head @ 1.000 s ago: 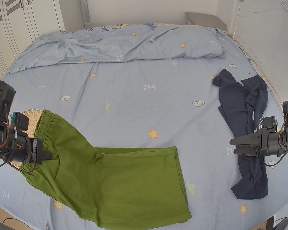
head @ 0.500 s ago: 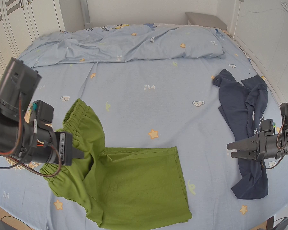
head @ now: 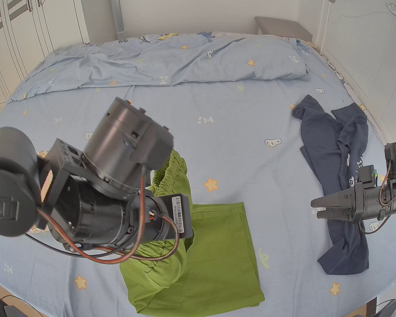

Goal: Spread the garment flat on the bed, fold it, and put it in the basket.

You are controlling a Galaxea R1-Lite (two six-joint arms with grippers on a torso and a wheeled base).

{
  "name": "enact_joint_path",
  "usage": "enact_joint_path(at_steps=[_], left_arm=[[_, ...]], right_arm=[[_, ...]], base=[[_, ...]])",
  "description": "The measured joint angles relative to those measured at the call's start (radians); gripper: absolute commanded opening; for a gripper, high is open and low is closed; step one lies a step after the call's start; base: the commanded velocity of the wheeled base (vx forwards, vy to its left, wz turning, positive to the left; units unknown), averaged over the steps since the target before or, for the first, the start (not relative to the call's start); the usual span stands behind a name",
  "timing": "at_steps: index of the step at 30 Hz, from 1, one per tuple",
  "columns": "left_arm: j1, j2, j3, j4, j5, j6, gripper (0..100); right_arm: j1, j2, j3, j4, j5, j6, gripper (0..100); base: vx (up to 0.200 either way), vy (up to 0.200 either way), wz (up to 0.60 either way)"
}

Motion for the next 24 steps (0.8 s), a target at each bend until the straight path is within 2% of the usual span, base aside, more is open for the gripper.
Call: enact_joint_path(at_steps=[6, 21, 22, 24], left_arm=[[-0.05, 0.031, 0.004, -0.031, -0.002, -0.026, 0], [-0.097, 0.111, 0.012, -0.139, -0.003, -0.063, 0], [-0.101, 0.119, 0.012, -0.139, -0.003, -0.063, 100], [-0.111, 0.131, 0.011, -0.139, -0.004, -0.064, 100]], right_arm=[[-0.001, 0.008, 0.0, -0.002, -0.006, 0.0, 100], [0.003, 0.016, 0.001, -0.004, -0.006, 0.001, 100], [0.002, 0.016, 0.001, -0.004, -0.006, 0.001, 100], [0.001, 0.016, 0.0, -0.004, -0.006, 0.001, 100]], base=[[0.0, 0.0, 0.0], [0.0, 0.0, 0.0], [0.0, 0.0, 0.0], [0.0, 0.0, 0.0]])
